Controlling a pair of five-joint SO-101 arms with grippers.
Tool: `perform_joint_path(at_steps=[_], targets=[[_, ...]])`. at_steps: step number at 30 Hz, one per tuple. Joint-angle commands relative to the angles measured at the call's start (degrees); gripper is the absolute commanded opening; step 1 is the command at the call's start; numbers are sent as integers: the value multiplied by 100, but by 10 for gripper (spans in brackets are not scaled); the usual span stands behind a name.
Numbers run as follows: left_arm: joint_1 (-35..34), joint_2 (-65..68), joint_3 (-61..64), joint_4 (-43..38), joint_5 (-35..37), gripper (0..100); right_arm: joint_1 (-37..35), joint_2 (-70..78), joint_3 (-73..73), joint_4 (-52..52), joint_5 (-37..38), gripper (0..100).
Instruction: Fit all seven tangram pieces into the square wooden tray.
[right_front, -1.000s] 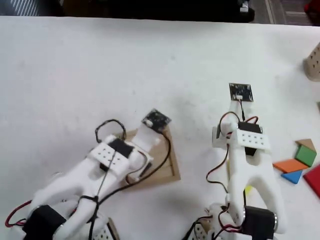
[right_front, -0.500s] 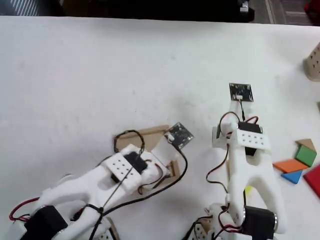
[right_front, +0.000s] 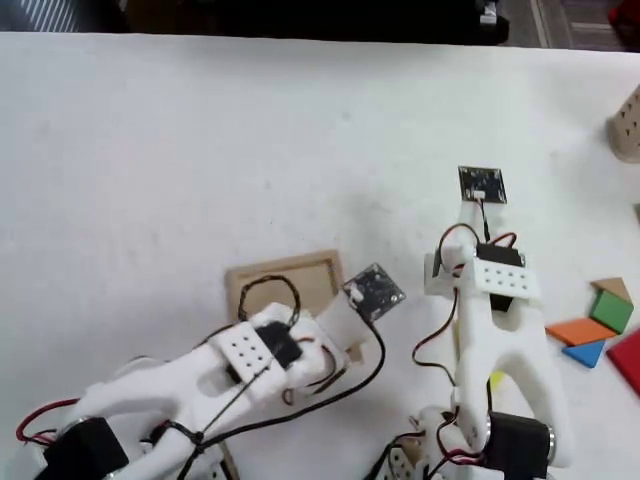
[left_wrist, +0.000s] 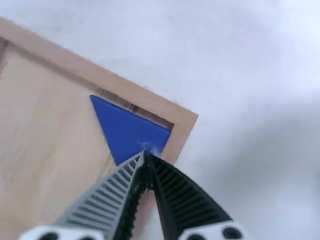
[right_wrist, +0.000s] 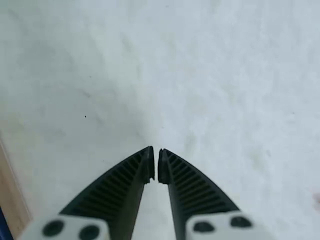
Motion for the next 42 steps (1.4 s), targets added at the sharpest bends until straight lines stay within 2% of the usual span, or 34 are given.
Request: perform_joint_path(at_steps=[1, 7, 13, 17, 22, 25, 27, 34, 42], targets=[[215, -207, 18, -281, 158, 20, -57, -163, -141, -119, -88, 24], [154, -400, 18, -220, 158, 20, -57, -163, -141, -127, -88, 24], [-725, -1604, 35, 334, 167, 20, -57, -163, -141, -189, -88, 24], [-1112, -1429, 114, 484, 167, 20, -57, -163, -132, -189, -88, 24], [-1077, 48, -35, 35, 167, 20, -57, -163, -132, -189, -88, 24], [-892, 716, -527, 387, 167, 20, -40, -163, -132, -163, -88, 24], [-664, 769, -668, 598, 149, 20, -31, -163, -132, -171, -88, 24], [409, 637, -651, 484, 158, 20, -48, -163, -132, -171, -88, 24], [-338, 629, -695, 273, 158, 20, -22, -171, -132, -180, -70, 24]])
